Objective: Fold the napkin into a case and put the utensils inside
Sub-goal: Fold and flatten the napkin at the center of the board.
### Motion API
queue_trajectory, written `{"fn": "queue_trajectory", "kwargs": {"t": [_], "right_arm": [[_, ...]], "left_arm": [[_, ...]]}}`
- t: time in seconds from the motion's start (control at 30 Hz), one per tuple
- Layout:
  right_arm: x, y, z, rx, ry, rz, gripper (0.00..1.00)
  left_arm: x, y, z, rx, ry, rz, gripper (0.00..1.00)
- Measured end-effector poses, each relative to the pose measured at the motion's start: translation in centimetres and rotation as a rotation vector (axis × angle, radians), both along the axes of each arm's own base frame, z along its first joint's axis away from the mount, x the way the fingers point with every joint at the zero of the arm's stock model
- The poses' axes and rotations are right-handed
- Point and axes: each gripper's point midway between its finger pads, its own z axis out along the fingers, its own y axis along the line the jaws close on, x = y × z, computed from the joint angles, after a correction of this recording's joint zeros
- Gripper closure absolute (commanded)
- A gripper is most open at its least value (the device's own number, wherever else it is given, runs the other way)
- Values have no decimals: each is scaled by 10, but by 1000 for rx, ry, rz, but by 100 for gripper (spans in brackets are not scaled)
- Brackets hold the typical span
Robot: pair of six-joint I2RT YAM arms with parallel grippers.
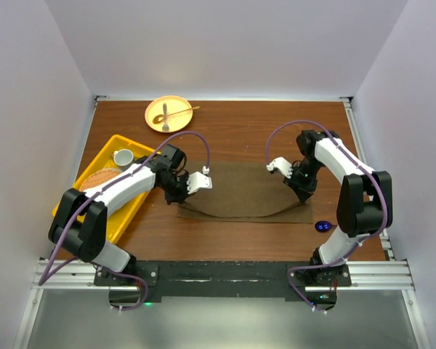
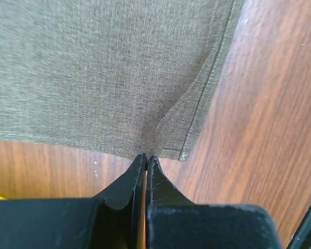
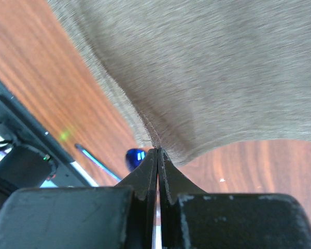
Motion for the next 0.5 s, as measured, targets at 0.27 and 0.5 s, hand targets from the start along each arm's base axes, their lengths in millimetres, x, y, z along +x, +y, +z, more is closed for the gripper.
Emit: {"fn": "queue_trajectory", "kwargs": {"t": [0.27,0.5], "right_arm": [[-39,-6,-22,-18,111,16,100],[-46,-12,-32,-41,122,36,64]], "left_arm": [[-7,-1,6,-12,9,-25,100],[-20,6,-8,7,45,-49,87]]}}
